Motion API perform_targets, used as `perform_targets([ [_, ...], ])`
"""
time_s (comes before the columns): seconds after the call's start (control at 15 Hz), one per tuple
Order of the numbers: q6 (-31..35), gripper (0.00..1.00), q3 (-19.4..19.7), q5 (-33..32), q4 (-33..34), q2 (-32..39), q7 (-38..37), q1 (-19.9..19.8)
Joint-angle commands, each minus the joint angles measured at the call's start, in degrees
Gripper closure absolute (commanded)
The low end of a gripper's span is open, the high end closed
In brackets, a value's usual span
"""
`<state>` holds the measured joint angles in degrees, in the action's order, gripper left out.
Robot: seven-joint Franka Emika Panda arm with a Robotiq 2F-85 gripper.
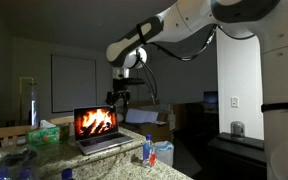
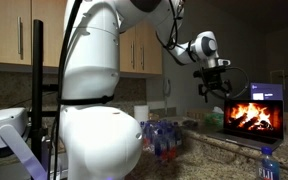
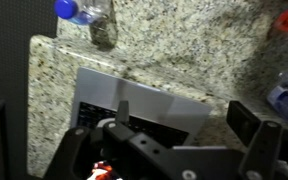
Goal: Move the three bottles to the right
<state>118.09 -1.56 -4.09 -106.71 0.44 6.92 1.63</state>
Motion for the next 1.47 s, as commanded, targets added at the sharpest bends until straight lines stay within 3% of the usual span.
perform_targets([
  [0.0, -0.4, 0.0, -3.9, -0.8, 0.4, 1.2, 3.1, 4.0],
  [0.27, 0.8, 0.0, -7.4, -0.7, -0.1, 3.2, 8.0, 7.5],
  [0.33, -0.1, 0.0, -7.0, 0.0, 0.2, 2.6, 3.4, 7.3],
  [0.67, 0.0, 0.0, -7.4, 0.0, 0.2, 3.6, 6.0, 7.9],
  [1.4, -17.1, 0.0, -9.9, -4.8, 18.1, 21.8, 29.6, 8.4],
])
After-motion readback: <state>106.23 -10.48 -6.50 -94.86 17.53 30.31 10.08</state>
